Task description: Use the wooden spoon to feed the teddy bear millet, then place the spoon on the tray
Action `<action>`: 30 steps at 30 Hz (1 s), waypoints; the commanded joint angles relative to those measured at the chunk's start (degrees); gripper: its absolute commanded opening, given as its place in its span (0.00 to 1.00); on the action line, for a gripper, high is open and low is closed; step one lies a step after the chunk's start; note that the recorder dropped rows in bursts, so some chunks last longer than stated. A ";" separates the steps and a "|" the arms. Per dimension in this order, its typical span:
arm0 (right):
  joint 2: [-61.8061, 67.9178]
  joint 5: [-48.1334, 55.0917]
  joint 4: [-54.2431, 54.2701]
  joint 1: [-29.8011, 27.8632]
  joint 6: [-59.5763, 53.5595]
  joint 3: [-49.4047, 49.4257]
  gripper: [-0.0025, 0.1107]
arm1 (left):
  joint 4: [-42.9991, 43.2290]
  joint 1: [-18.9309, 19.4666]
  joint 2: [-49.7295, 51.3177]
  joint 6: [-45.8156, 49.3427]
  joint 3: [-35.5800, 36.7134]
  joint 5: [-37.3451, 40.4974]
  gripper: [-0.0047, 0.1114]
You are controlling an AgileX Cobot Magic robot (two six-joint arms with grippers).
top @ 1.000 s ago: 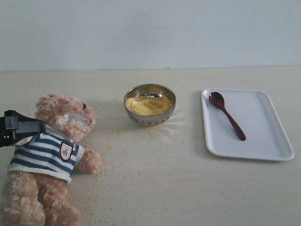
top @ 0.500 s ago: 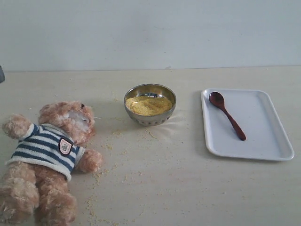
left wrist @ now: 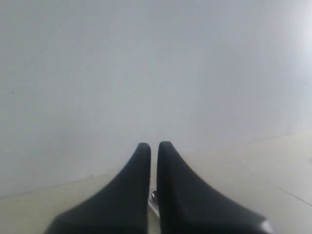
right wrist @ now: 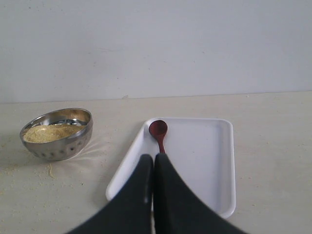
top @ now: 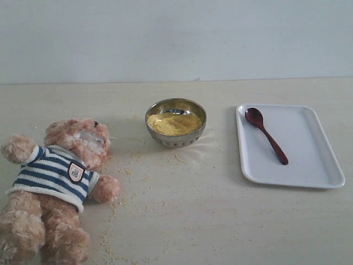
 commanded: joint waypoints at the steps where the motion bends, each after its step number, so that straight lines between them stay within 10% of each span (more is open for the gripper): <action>1: -0.26 -0.38 -0.11 -0.14 -0.19 -0.01 0.02 | 0.36 0.05 -4.91 -1.12 -0.31 1.94 0.08; 30: -0.26 -0.38 -0.11 -0.14 -0.19 -0.01 0.02 | 0.36 0.05 -6.89 -1.54 -0.31 5.00 0.08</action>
